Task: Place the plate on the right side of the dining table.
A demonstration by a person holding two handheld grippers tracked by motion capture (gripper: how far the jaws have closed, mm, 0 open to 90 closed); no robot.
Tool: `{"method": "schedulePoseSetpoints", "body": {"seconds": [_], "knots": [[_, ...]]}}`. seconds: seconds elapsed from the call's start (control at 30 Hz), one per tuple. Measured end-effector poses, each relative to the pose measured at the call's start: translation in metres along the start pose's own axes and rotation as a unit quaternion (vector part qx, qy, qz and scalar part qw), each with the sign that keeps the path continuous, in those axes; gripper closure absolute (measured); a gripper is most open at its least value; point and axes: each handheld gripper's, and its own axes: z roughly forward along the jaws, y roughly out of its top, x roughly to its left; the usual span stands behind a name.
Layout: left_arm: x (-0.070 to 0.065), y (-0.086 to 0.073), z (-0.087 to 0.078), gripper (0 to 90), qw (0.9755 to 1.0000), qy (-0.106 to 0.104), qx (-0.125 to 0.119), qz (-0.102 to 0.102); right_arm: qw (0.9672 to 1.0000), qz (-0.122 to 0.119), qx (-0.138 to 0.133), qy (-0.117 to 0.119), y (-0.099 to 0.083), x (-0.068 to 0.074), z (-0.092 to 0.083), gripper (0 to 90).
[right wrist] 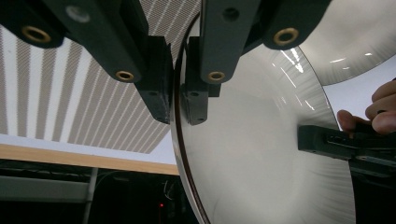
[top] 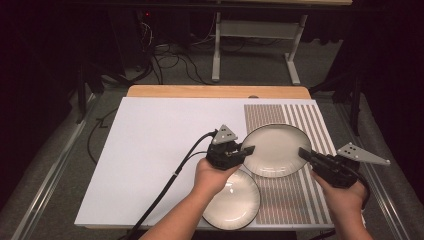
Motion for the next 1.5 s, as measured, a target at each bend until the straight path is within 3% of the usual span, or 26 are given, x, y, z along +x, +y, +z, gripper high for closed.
{"method": "schedulePoseSetpoints", "body": {"seconds": [0.73,0.83,0.87,1.5], "knots": [[-0.010,0.003,0.053,73.7,0.9990,-0.007,0.044,-0.006,0.9989,0.016,0.012,-0.043,-0.019,-0.030,-0.015,84.8],[-0.011,0.003,0.059,73.5,0.9986,-0.006,0.052,-0.010,0.9987,0.021,0.013,-0.045,-0.021,-0.034,-0.016,84.8],[-0.011,0.002,0.063,73.1,0.9979,-0.006,0.061,-0.022,0.9985,0.025,0.014,-0.047,-0.024,-0.037,-0.016,84.9],[-0.014,-0.010,0.081,71.3,0.9947,0.003,0.095,-0.038,0.9968,0.041,0.033,-0.060,-0.038,-0.045,-0.013,84.8]]}}
